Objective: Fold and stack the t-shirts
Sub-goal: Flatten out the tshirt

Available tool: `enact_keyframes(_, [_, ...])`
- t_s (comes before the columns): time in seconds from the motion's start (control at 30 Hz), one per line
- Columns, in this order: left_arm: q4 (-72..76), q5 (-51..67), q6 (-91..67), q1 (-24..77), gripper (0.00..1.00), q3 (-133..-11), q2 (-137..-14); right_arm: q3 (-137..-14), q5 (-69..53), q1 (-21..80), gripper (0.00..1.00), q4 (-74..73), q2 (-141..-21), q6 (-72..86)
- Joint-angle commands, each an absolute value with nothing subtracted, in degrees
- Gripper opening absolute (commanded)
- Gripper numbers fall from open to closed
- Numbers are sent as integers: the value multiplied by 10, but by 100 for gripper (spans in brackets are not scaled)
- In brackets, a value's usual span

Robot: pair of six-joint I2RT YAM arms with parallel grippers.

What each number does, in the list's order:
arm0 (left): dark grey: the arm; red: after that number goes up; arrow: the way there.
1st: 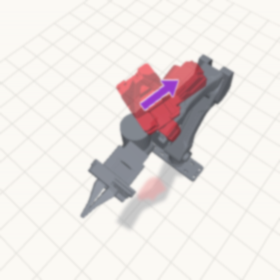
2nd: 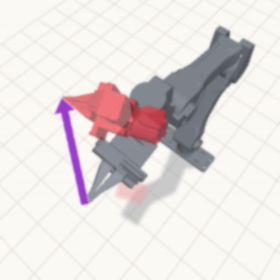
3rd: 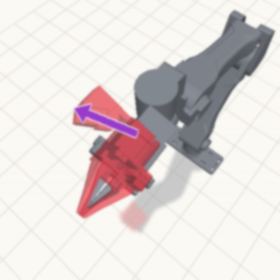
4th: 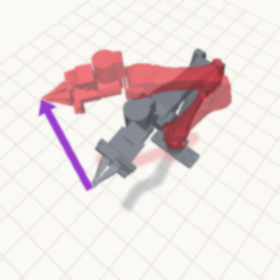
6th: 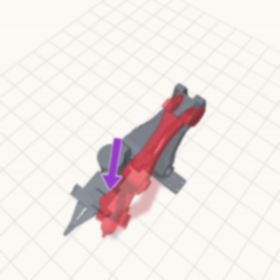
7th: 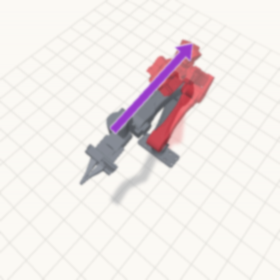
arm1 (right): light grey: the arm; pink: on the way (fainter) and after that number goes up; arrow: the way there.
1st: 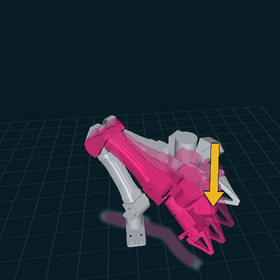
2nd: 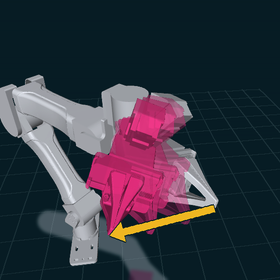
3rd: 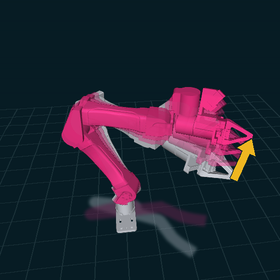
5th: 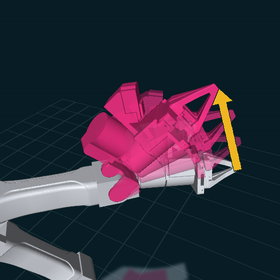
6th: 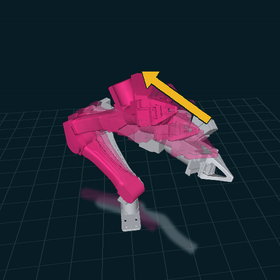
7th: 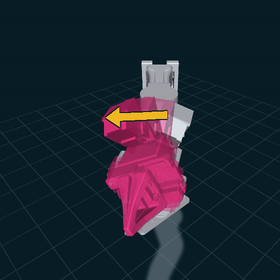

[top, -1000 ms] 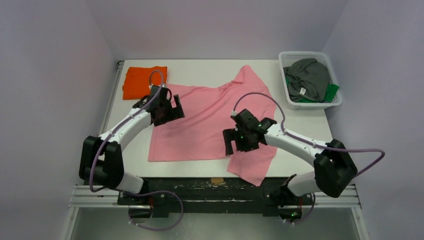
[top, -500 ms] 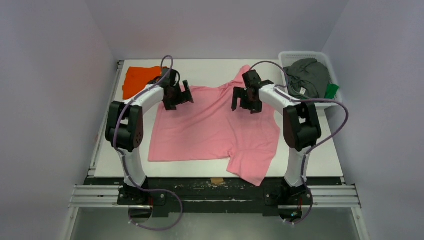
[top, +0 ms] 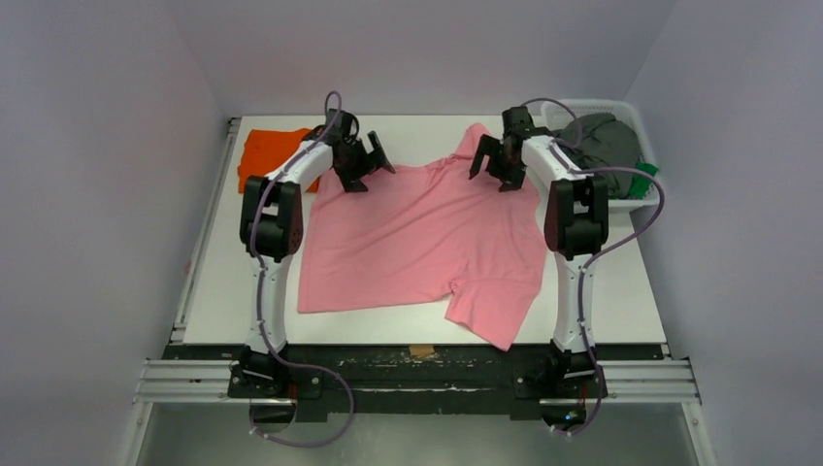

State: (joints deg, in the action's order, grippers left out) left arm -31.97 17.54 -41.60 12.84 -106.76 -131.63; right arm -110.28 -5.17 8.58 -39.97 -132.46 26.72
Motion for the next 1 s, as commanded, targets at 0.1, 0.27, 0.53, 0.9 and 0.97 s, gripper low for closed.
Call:
enact_keyframes(0.1, [-377, 239, -473, 124, 100, -1243, -1435, -1196, -77, 34, 94, -399, -1427, 289])
enact_keyframes(0.27, [-358, 251, -512, 116, 100, -1321, -1493, -1241, -112, 11, 93, -375, -1469, 317])
enact_keyframes(0.53, [-323, 276, -524, 107, 100, -1399, -1532, -1287, -148, 8, 93, -372, -1465, 293])
enact_keyframes(0.9, [-322, 76, -377, 147, 100, -951, -1061, -980, -32, 76, 99, -345, -1101, 189])
enact_keyframes(0.97, [-307, 35, -378, 160, 100, -820, -953, -901, 4, 102, 99, -340, -1032, 185])
